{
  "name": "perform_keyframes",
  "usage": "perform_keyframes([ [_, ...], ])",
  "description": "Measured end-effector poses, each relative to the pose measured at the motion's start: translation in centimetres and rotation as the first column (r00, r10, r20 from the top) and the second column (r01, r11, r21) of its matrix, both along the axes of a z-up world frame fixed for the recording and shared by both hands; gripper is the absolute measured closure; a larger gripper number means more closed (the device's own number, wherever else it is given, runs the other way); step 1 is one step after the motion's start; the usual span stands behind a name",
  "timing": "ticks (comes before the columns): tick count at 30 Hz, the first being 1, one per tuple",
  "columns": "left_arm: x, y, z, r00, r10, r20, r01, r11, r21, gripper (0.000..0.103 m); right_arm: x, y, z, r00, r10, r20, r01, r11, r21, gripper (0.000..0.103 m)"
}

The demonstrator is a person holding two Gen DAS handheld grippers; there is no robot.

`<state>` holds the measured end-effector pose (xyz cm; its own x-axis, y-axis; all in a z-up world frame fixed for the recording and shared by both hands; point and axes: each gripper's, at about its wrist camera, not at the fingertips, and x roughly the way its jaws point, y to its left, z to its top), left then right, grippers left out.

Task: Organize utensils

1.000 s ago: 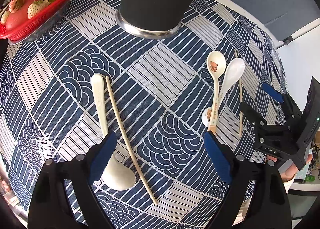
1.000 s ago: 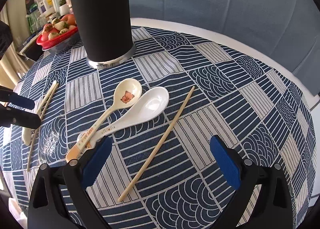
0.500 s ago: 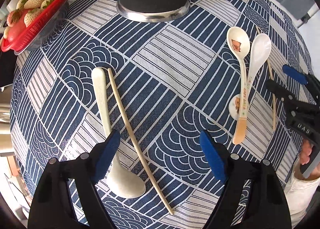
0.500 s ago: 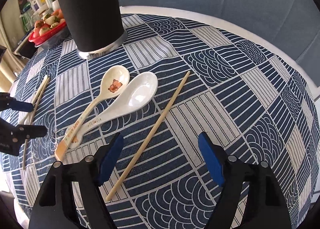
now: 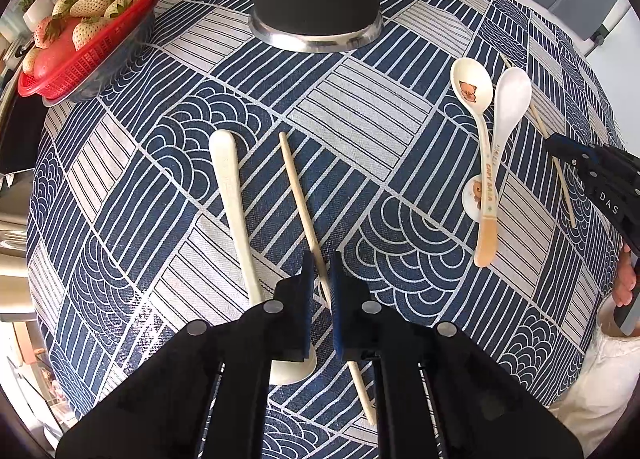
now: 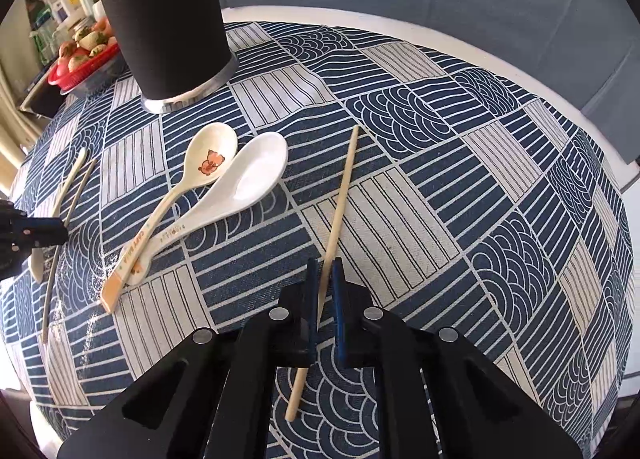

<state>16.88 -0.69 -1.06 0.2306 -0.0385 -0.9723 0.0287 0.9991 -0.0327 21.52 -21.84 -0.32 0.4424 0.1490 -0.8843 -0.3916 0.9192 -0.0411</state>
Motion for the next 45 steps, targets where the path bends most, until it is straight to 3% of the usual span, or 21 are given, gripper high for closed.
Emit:
perform_keyframes([
  [9, -1.4, 1.5, 0.6, 0.999, 0.003, -0.034, -0.003, 1.0, -0.023, 0.098, -0.4, -3.4, 0.5, 0.998, -0.058, -0.009, 0.059, 0.998, 0.024, 0.098],
  [25, -3.5, 4.2, 4.8, 0.999, 0.004, 0.051, -0.002, 0.999, -0.041, 0.098, -1.6, -4.2, 5.1, 0.997, -0.061, 0.052, 0.053, 0.989, 0.135, 0.098],
  [36, -4.9, 5.0, 9.4, 0.972, -0.032, 0.234, 0.043, 0.998, -0.04, 0.098, -2.0, -3.7, 9.0, 0.991, -0.049, 0.122, 0.021, 0.975, 0.221, 0.098],
  [40, -4.8, 6.2, 11.7, 0.948, 0.025, 0.317, -0.001, 0.997, -0.075, 0.098, -2.0, -3.4, 10.9, 0.987, -0.042, 0.155, 0.001, 0.965, 0.261, 0.098],
  [45, -5.0, 7.4, 15.2, 0.903, 0.027, 0.43, -0.026, 1.0, -0.008, 0.098, -1.5, -3.0, 13.0, 0.979, -0.041, 0.197, -0.022, 0.952, 0.307, 0.098],
])
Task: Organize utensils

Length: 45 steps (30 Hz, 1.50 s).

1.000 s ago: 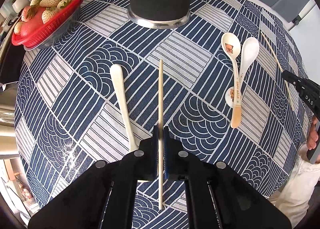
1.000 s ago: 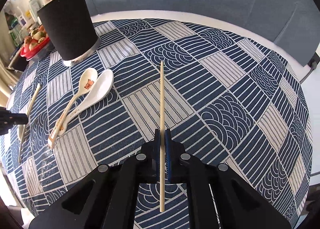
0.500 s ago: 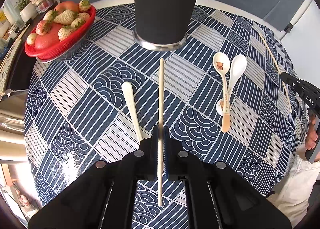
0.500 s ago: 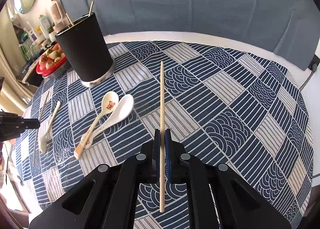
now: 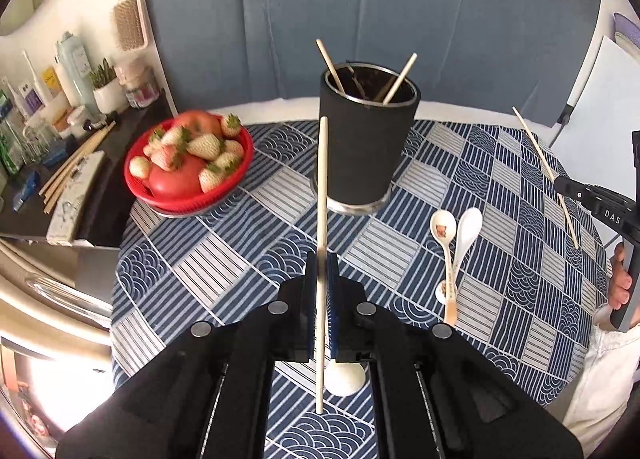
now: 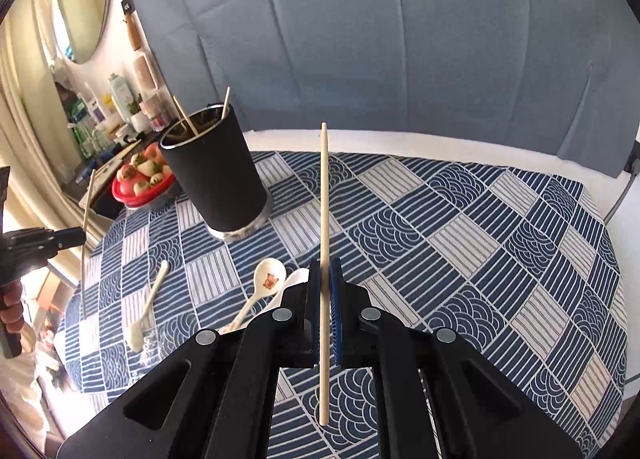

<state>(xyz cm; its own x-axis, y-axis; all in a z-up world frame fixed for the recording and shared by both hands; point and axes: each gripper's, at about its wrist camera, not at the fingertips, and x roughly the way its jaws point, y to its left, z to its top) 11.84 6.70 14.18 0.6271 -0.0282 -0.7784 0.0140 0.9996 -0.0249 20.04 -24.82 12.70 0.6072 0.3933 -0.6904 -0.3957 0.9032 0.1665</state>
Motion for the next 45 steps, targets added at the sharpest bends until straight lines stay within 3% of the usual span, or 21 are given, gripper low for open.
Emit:
perform_keyframes([
  [7, 0.2, 1.9, 4.4, 0.992, 0.022, 0.124, -0.023, 1.0, 0.01, 0.098, 1.0, 0.9, 2.5, 0.998, 0.021, 0.057, -0.025, 0.997, 0.076, 0.098],
  [13, 0.9, 3.0, 7.1, 0.973, 0.046, 0.227, -0.045, 0.999, -0.008, 0.098, 1.9, 1.7, 4.4, 0.988, 0.019, 0.155, -0.047, 0.982, 0.181, 0.098],
  [22, 2.9, 3.5, 8.1, 0.936, 0.041, 0.35, -0.017, 0.997, -0.072, 0.098, 4.0, 3.3, 5.7, 0.967, 0.058, 0.249, -0.155, 0.908, 0.389, 0.098],
  [27, 3.3, 3.9, 8.4, 0.887, 0.051, 0.458, -0.016, 0.997, -0.079, 0.098, 4.5, 4.2, 6.3, 0.943, 0.087, 0.321, -0.236, 0.855, 0.461, 0.098],
  [31, 3.6, 4.0, 9.0, 0.845, 0.054, 0.532, -0.005, 0.996, -0.093, 0.098, 5.0, 5.5, 7.0, 0.915, 0.14, 0.379, -0.318, 0.828, 0.462, 0.098],
  [38, 5.2, 4.2, 9.1, 0.791, 0.041, 0.61, 0.048, 0.99, -0.129, 0.098, 5.0, 8.8, 7.6, 0.846, 0.183, 0.5, -0.408, 0.826, 0.389, 0.098],
  [45, 8.2, 3.7, 8.1, 0.772, 0.032, 0.635, 0.102, 0.98, -0.173, 0.098, 5.8, 11.5, 7.4, 0.796, 0.222, 0.563, -0.468, 0.816, 0.339, 0.098],
])
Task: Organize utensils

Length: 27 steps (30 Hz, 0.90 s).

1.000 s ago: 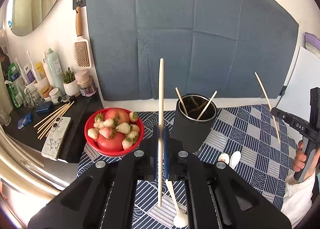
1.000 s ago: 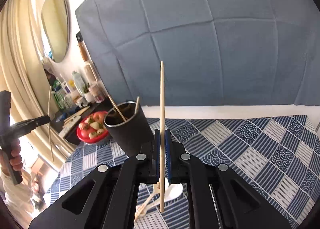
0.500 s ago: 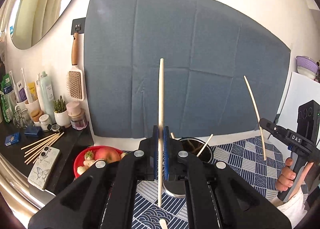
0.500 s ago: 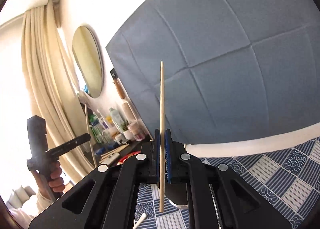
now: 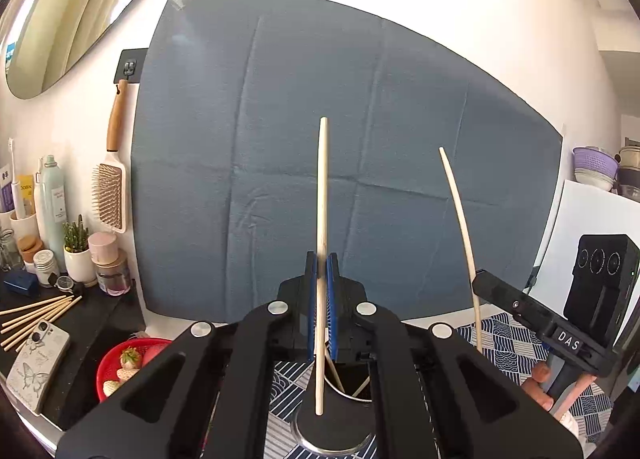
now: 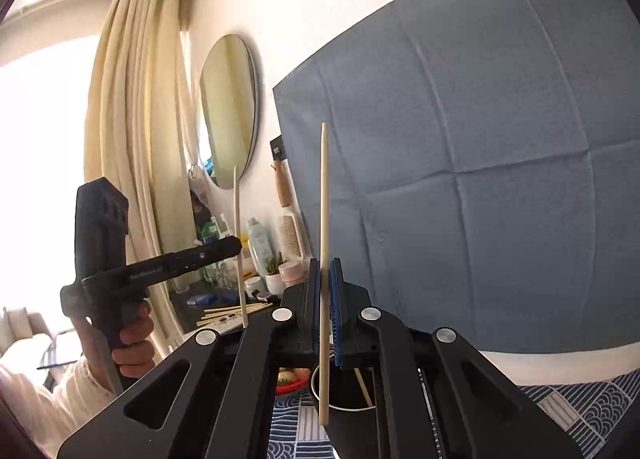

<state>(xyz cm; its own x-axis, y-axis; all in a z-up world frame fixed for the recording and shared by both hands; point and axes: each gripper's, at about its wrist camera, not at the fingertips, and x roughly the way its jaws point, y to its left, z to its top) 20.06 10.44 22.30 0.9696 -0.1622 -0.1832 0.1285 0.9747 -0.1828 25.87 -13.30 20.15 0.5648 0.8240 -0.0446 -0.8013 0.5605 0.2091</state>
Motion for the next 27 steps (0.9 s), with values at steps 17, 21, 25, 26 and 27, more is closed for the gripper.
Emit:
perform_keyframes([
  [17, 4.9, -2.0, -2.5, 0.991, -0.111, 0.069, 0.113, 0.993, -0.034, 0.098, 4.0, 2.6, -3.2, 1.0, 0.013, 0.012, -0.013, 1.0, 0.024, 0.098],
  [21, 5.9, -2.2, -3.7, 0.993, -0.114, 0.042, 0.116, 0.992, -0.049, 0.098, 5.4, 3.4, -4.2, 1.0, -0.006, -0.023, 0.006, 1.0, 0.0, 0.098],
  [25, 6.4, -3.0, -4.8, 0.993, -0.113, 0.025, 0.114, 0.993, -0.036, 0.098, 6.2, 3.6, -5.3, 0.998, -0.014, -0.057, 0.013, 1.0, -0.018, 0.098],
  [26, 6.6, -3.1, -5.1, 0.993, -0.117, 0.018, 0.118, 0.992, -0.036, 0.098, 6.3, 3.8, -5.5, 0.998, -0.016, -0.062, 0.014, 1.0, -0.027, 0.098],
  [27, 6.8, -3.3, -5.3, 0.993, -0.118, 0.009, 0.119, 0.992, -0.031, 0.098, 6.2, 3.9, -5.8, 0.998, -0.019, -0.065, 0.016, 0.999, -0.04, 0.098],
])
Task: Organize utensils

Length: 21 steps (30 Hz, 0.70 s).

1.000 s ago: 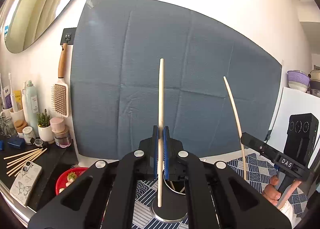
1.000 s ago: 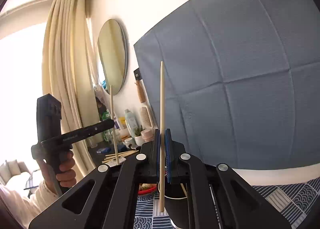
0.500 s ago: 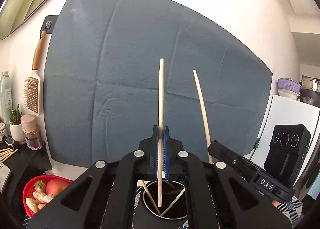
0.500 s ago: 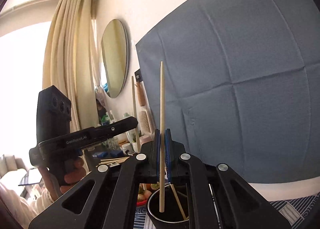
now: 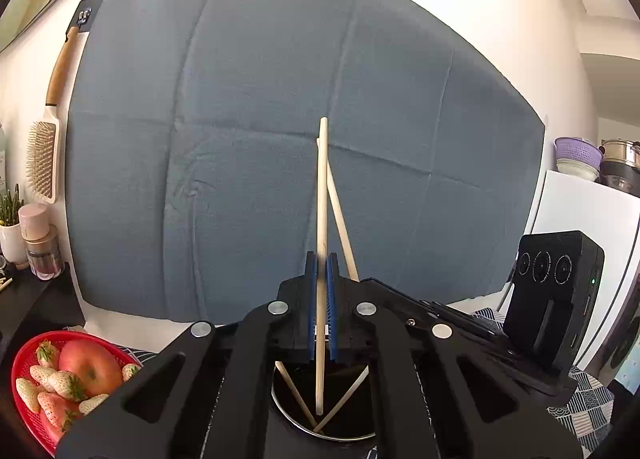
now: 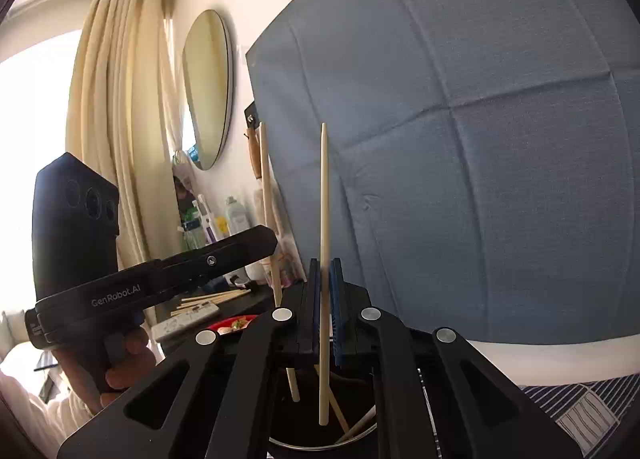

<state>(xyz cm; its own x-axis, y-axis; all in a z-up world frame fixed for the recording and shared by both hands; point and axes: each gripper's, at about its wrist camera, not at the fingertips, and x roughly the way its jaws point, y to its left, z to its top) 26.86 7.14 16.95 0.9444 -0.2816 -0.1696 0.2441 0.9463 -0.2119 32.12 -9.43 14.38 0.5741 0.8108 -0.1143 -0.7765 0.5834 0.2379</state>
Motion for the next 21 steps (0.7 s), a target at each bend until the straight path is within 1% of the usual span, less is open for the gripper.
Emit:
perform_keyframes([
  [3, 0.3, -0.5, -0.7, 1.0, 0.004, -0.021, -0.003, 1.0, 0.022, 0.098, -0.1, 0.4, -0.5, 1.0, -0.004, -0.01, 0.003, 0.999, -0.033, 0.098],
  [12, -0.1, -0.3, -2.0, 0.997, 0.021, -0.073, -0.017, 0.999, 0.05, 0.098, -0.8, 0.7, -1.3, 0.999, -0.034, -0.043, 0.026, 0.987, -0.162, 0.098],
  [17, -0.3, -0.4, -2.5, 0.99, 0.045, -0.137, -0.035, 0.997, 0.074, 0.098, -1.0, 0.9, -1.5, 0.995, -0.048, -0.085, 0.028, 0.973, -0.229, 0.098],
  [21, -0.8, -0.8, -2.8, 0.985, 0.055, -0.162, -0.041, 0.995, 0.087, 0.098, -1.3, 0.4, -1.4, 0.992, -0.066, -0.104, 0.039, 0.969, -0.244, 0.097],
])
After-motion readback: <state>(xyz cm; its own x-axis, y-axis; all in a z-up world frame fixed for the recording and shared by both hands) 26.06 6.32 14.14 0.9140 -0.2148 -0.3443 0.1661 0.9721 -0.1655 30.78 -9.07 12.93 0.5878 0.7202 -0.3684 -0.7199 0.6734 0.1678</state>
